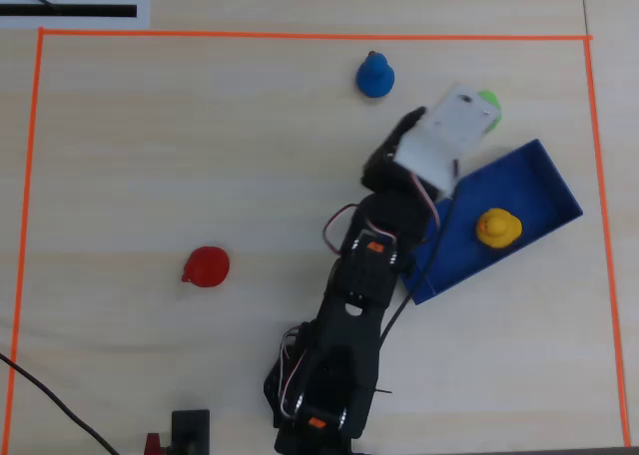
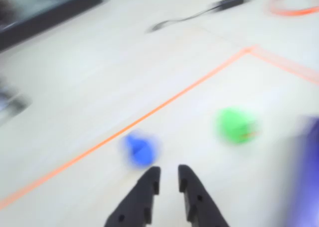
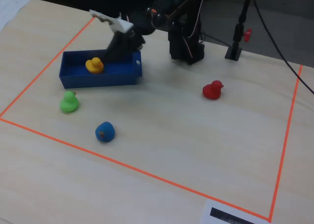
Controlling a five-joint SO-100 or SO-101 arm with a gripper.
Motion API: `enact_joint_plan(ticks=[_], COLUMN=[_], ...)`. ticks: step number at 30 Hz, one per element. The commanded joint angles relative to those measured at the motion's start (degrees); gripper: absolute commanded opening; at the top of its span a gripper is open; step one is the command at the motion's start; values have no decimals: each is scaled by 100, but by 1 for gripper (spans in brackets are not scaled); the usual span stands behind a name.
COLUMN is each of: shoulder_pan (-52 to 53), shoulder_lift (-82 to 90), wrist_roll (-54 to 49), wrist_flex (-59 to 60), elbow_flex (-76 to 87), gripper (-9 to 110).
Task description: Grasp yellow duck and put it into box.
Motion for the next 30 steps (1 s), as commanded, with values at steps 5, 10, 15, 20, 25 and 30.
enact_joint_plan(ticks=[5, 10, 15, 20, 25, 30], shoulder_pan=[-2048, -2030, -2127, -2188, -2136, -2039], shoulder_lift=[2927, 3797, 4430, 5001, 5643, 5643], wrist_roll=[-422, -659, -659, -510, -316, -360], wrist_flex=[387, 738, 1881, 3964, 5959, 6855], elbow_flex=[2408, 3375, 3375, 3384, 3384, 3384], gripper=[0, 0, 0, 0, 0, 0])
